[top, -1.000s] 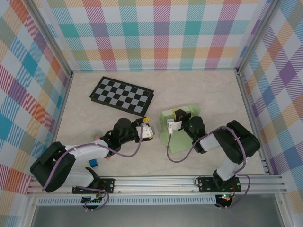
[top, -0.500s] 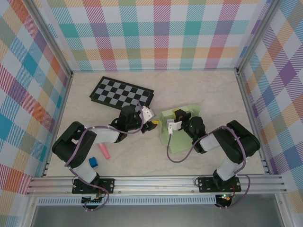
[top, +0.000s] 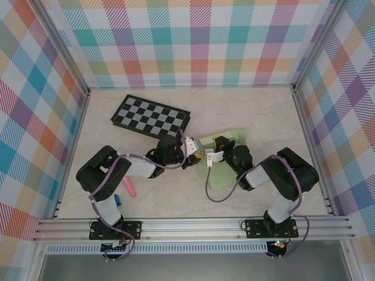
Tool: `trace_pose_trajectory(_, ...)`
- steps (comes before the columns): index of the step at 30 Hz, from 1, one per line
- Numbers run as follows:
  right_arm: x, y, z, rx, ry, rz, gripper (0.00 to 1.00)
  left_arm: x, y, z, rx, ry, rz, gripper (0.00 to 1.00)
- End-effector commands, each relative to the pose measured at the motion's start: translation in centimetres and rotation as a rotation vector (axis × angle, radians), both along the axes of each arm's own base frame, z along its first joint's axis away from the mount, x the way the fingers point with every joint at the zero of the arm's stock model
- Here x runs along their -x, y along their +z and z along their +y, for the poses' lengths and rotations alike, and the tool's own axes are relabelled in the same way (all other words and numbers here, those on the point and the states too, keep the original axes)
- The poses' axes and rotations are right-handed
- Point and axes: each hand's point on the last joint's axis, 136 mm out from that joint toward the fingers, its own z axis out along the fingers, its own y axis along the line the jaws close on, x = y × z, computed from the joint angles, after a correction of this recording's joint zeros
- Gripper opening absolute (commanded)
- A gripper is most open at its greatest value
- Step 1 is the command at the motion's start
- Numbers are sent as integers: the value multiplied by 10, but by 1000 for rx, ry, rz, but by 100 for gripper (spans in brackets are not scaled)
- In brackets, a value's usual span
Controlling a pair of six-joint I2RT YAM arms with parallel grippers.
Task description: Fold the paper box
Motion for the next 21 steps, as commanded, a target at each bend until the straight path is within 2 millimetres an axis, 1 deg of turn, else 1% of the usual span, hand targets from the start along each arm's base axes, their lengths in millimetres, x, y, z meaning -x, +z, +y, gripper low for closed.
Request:
trace_pose_trajectory(1, 2, 11, 5, -20, 9, -41, 0, -19, 6, -2, 24, 105, -62, 36)
trace_pose_trajectory(4, 2, 12, 6, -8, -6, -52, 0, -27, 9, -5, 41, 182, -61, 37)
trace_pose_trajectory(10, 0, 10, 13, 11, -35, -75, 0, -29, 8, -17, 60, 240, -84, 42)
trace_pose_trajectory(13, 1, 8, 14, 16, -53, -77, 0, -44, 10, -6, 64, 351, -102, 46)
trace_pose_trajectory(16, 2, 7, 12, 17, -82, -77, 0, -54, 13, 3, 81, 435, -118, 49)
trace_pose_trajectory(18, 5, 6, 10, 11, -88, -71, 0, -56, 15, 1, 96, 441, -123, 50)
trace_pose_trajectory(21, 7, 3, 11, 10, -90, -62, 0, -58, 14, -7, 109, 416, -108, 50)
